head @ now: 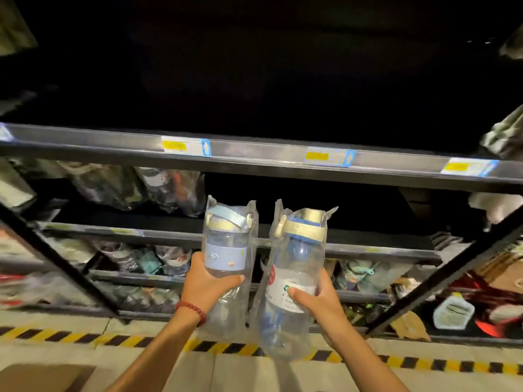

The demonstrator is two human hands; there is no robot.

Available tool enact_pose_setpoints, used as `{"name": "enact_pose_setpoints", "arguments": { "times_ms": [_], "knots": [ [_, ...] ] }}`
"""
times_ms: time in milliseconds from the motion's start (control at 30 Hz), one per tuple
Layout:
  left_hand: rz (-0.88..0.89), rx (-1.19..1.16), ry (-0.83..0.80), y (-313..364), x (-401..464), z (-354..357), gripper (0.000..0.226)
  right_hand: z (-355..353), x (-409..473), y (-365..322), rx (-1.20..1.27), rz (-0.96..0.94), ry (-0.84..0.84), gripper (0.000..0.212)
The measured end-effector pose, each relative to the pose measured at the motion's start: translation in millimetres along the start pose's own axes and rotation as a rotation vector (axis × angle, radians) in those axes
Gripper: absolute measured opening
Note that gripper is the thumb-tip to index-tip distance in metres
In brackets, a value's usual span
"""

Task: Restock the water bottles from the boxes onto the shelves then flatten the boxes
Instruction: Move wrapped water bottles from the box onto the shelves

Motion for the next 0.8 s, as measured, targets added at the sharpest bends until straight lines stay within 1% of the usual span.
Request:
{"name": "enact_pose_setpoints", "arguments": {
  "times_ms": [100, 233, 300, 433, 467, 567, 633, 667, 700, 733, 767, 800],
  "knots": [
    [-0.077, -0.009, -0.028, -10, 35, -18, 0.073, 26, 23, 0, 0.015, 0.032, 0.009, 0.071],
    [-0.114, 0.052, -0.076, -26, 85, -28, 0.084, 48, 58, -2, 0.046, 0.063, 0.067, 0.055],
    [-0.126, 0.01, -0.07, -26, 106, -25, 0.084, 54, 77, -3, 0.058, 0.071, 0.09, 0.056],
    [-0.104, -0.058, -0.084, -23, 143, -13, 0.084, 58, 116, -2, 0.124, 0.062, 0.14, 0.076],
    [-0.092, -0.053, -0.11, -23, 153, -9, 0.082, 58, 125, -2, 0.149, 0.059, 0.146, 0.075],
    [-0.041, -0.004, -0.136, -22, 181, -5, 0.083, 53, 150, -7, 0.159, 0.035, 0.173, 0.059],
    [-0.026, 0.007, -0.118, -17, 195, -1, 0.087, 47, 165, -16, 0.159, 0.013, 0.185, 0.065],
    [-0.038, 0.014, -0.098, -13, 201, 2, 0.082, 44, 171, -21, 0.16, 0.008, 0.19, 0.067],
    [-0.062, 0.01, -0.078, -9, 207, 5, 0.067, 41, 177, -26, 0.16, 0.004, 0.198, 0.061],
    [-0.071, -0.009, -0.065, -8, 214, 10, 0.043, 37, 184, -28, 0.159, 0.007, 0.21, 0.05],
    [-0.071, -0.029, -0.052, -6, 218, 17, 0.027, 34, 190, -30, 0.161, 0.019, 0.222, 0.04],
    [-0.08, -0.04, -0.043, -4, 221, 24, 0.024, 30, 197, -30, 0.168, 0.039, 0.242, 0.034]
  ]
}}
Point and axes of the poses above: each hand's wrist, its own x-axis towards the middle knuckle, its own z-axis out of the palm, y = z × x, the point moved 1 cm from there along x, towards the middle knuckle, and after that the axes turned 14 degrees about -x, right-handed, at the moved point
